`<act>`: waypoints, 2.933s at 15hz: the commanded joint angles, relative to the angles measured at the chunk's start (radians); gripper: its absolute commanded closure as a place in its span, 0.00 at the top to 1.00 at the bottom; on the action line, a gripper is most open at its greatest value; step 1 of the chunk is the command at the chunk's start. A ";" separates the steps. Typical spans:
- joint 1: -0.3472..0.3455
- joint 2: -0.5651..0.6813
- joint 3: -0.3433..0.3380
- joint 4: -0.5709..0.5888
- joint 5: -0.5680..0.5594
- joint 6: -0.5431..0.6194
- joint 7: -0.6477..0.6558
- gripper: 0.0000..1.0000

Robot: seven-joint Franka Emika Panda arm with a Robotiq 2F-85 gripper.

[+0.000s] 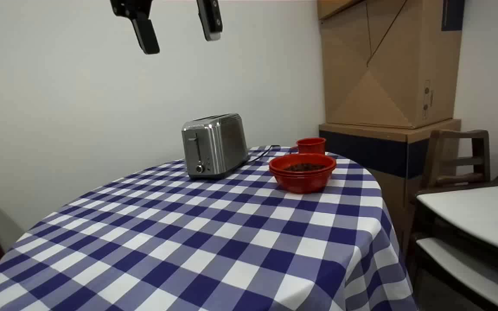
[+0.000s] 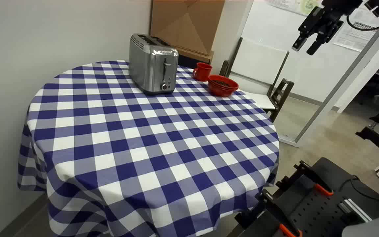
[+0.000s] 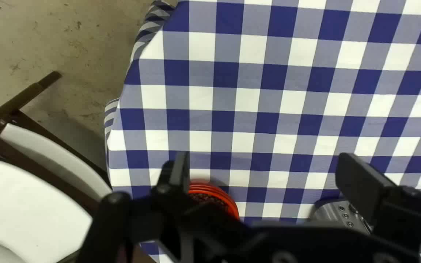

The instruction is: Turn on the toaster

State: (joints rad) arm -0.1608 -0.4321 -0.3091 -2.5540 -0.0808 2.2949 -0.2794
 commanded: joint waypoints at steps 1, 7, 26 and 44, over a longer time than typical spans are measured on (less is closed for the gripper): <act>-0.014 0.002 0.014 0.001 0.008 -0.002 -0.006 1.00; -0.014 0.002 0.014 0.001 0.008 -0.002 -0.006 1.00; 0.079 0.446 0.164 0.423 0.051 0.042 0.043 1.00; 0.138 0.815 0.311 0.801 0.070 0.056 0.141 0.00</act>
State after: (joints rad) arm -0.0367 0.3312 -0.0065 -1.8201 -0.0010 2.3518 -0.1680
